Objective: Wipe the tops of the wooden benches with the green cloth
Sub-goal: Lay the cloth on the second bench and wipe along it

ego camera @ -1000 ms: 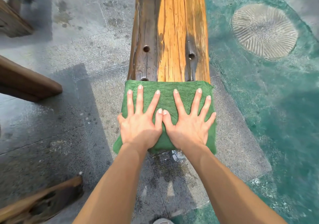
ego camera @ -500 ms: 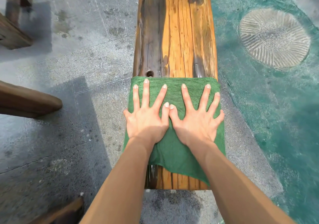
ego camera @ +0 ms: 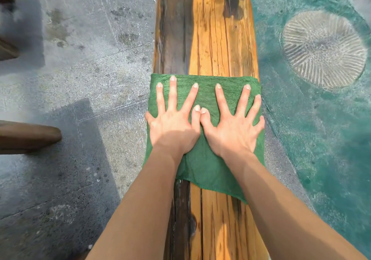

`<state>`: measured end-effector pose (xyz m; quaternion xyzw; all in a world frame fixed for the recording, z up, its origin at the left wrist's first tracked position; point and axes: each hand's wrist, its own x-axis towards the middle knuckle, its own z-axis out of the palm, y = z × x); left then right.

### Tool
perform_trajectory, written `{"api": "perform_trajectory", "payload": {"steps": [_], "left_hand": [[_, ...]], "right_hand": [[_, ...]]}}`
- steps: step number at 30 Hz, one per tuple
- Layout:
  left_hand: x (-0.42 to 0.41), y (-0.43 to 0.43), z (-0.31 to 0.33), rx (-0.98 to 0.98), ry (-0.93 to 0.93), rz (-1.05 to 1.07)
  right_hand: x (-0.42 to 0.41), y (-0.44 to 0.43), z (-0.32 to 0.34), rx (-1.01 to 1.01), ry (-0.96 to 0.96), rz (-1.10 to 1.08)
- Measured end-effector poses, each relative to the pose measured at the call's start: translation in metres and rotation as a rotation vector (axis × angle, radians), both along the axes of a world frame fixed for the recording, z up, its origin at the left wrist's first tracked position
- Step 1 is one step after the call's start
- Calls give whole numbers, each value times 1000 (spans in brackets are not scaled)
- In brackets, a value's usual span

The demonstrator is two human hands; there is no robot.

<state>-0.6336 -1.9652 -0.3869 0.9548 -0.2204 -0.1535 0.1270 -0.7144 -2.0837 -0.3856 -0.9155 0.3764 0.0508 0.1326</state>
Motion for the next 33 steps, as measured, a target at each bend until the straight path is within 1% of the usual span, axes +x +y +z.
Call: {"api": "perform_trajectory", "payload": {"steps": [3,7,12,25,33], "left_hand": [[12,-8,1,4,20,-6],[22,-12,2,-16,-22,-3],[52,-33,1,-22,-36,-10],[92,-59,-1,-22,-85,15],[125,-80,2,3,-48,5]], "right_hand": [[11,-7,-1,2,9,-13],[24,-11,-3,-6,12,-24],[54,-29,-3,-13,18,-46],[97,-53,1,-34,16,-24],[130,-70,3,-58,18,-42]]}}
